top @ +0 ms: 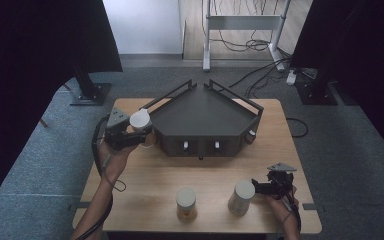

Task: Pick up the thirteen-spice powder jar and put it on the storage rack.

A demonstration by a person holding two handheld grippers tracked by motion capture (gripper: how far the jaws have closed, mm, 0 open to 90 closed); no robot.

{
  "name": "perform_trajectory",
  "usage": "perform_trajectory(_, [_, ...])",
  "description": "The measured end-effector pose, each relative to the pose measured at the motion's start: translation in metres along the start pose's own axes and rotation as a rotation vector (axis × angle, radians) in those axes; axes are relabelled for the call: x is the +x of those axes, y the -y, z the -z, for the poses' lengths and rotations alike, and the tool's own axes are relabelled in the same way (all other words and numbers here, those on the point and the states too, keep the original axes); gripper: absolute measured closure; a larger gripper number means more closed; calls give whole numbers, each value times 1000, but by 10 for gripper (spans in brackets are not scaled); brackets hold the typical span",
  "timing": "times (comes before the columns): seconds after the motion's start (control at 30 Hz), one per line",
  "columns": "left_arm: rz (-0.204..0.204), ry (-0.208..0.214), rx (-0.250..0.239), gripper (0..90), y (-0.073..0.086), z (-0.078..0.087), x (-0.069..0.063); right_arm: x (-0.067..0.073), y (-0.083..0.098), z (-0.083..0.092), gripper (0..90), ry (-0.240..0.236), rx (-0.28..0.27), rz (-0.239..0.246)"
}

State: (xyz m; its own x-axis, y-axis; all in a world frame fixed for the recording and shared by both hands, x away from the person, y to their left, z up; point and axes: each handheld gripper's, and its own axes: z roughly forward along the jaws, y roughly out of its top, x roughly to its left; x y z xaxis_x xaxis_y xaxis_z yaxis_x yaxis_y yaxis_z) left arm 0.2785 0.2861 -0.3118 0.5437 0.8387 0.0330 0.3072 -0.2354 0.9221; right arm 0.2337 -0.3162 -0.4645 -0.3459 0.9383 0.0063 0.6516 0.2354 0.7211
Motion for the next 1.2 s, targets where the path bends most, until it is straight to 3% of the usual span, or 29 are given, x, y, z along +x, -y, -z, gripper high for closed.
perform_trajectory(0.5, [-19, -18, 7, 307, -36, -30, 0, 0, 0, 0, 0, 0, -1, 0])
perform_trajectory(1.1, [-27, -29, 23, 307, -53, -62, -6, 0, 0, 0, 0, -1, -1, 1])
perform_trajectory(1.2, [-4, -14, 9, 307, -55, -68, -4, 0, 0, 0, 0, 0, -2, 1])
